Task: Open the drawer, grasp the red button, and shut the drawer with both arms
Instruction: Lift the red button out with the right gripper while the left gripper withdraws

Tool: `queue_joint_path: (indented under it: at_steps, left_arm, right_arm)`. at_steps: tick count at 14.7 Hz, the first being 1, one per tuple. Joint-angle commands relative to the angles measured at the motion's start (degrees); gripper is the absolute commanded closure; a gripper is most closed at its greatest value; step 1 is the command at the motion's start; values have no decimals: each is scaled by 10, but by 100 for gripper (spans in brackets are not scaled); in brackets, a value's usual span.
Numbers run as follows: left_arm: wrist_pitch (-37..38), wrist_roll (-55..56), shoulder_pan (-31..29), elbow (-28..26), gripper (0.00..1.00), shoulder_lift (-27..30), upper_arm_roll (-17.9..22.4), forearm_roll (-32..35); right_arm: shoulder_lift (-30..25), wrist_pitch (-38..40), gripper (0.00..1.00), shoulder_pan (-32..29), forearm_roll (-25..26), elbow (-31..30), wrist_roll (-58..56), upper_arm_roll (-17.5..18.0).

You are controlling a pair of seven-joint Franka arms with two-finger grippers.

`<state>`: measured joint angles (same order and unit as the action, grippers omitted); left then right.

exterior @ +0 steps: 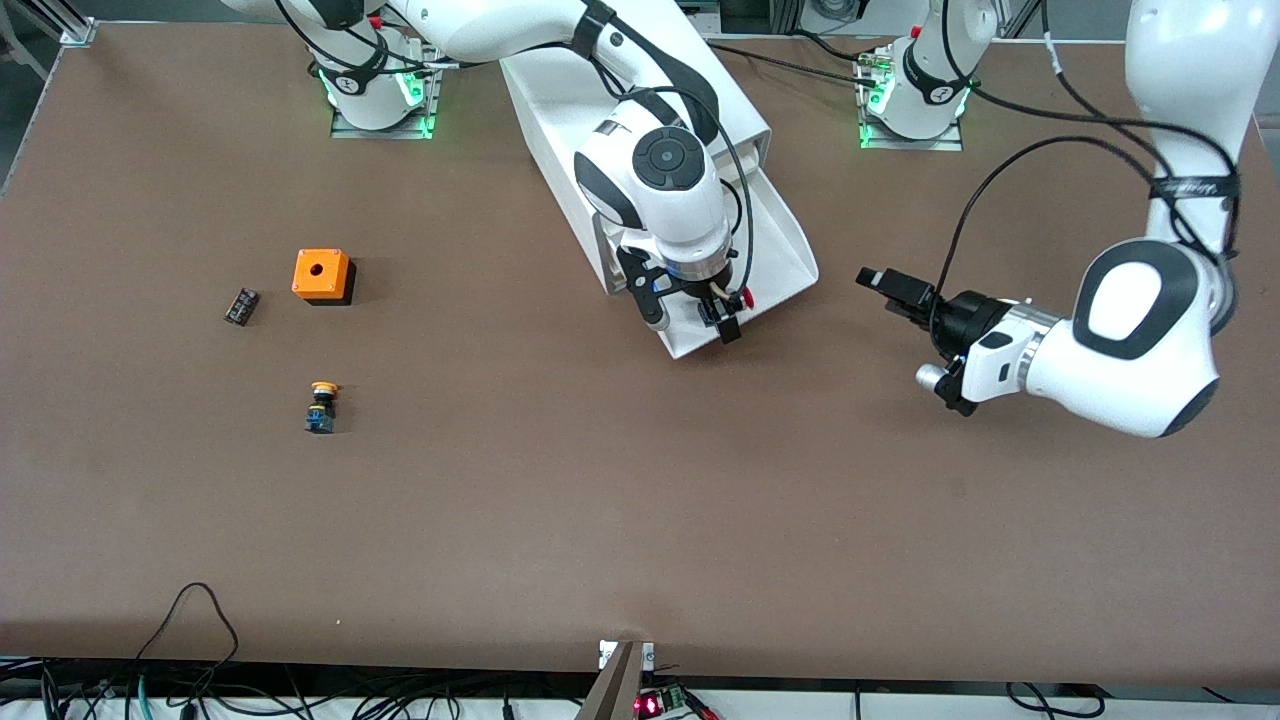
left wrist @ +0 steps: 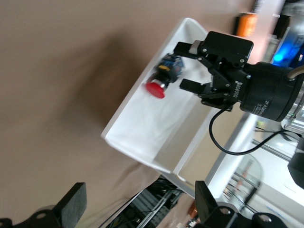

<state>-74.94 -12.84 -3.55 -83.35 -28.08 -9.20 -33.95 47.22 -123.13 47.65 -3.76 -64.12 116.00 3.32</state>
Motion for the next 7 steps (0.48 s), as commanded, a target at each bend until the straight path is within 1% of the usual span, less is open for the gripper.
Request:
queue_joint_path:
  at_steps: [1, 3, 4, 6, 7]
  left_arm:
    - [24, 87, 28, 41, 0, 28, -2, 75]
    - [29, 114, 36, 58, 0, 43, -3, 128]
    - [29, 122, 42, 66, 0, 48, -2, 163]
    - [29, 123, 48, 97, 0, 49, -3, 235]
    - [29, 121, 57, 114, 0, 48, -3, 264]
  right_arm:
    - [17, -1, 8, 7, 9, 24, 13, -5]
    - [23, -5, 19, 7, 13, 24, 11, -5]
    - [24, -7, 27, 7, 20, 24, 10, -5]
    - [24, -7, 45, 7, 22, 24, 8, -5]
    - [23, -7, 57, 7, 22, 24, 7, -5]
